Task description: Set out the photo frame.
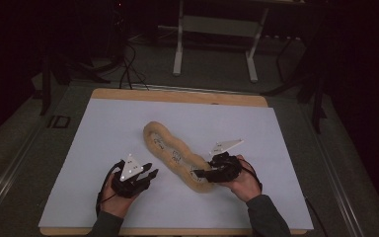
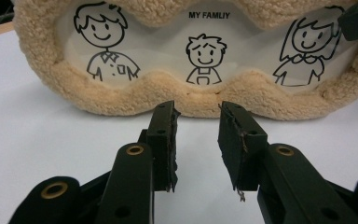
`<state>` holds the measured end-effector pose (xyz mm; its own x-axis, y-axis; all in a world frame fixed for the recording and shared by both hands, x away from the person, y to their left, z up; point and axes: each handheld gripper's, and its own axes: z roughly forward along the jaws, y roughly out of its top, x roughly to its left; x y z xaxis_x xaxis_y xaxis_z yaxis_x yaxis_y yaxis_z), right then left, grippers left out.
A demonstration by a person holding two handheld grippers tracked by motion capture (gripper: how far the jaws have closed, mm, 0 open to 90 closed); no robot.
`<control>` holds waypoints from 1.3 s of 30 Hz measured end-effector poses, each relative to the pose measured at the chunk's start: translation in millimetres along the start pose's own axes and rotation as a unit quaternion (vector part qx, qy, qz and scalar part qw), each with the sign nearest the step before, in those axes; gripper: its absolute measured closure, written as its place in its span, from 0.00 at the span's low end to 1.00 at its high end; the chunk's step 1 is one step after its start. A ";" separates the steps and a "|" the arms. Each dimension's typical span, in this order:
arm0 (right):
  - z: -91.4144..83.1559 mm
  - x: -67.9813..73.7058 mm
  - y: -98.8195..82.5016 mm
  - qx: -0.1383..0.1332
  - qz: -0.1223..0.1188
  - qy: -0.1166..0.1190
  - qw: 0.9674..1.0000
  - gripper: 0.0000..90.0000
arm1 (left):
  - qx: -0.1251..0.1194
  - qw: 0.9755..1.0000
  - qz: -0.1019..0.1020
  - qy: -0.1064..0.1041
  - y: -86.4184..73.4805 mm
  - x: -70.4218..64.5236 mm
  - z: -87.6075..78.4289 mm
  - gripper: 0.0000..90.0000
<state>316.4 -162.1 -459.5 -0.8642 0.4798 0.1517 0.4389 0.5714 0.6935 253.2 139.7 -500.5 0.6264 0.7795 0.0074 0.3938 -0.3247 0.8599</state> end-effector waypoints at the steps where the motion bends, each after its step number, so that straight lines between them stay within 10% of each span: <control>1: 0.1 -1.6 0.5 0.001 -0.001 0.002 1.000 0.71 | 0.000 1.000 -0.001 0.001 -0.1 0.4 -0.1 0.74; 28: -0.9 17.6 -17.6 -0.035 0.084 -0.107 0.990 0.53 | -0.007 0.998 -0.044 0.032 1.6 19.7 -1.5 0.71; 39: 0.1 24.3 -27.3 -0.050 0.097 -0.128 0.986 0.49 | 0.005 0.994 -0.056 0.089 15.8 53.1 13.4 0.68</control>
<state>283.5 -166.0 -474.8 -0.6702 0.7334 0.1138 0.5517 0.3897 0.7374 301.7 168.8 -493.4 0.4490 0.8935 0.0033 0.4613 -0.2350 0.8556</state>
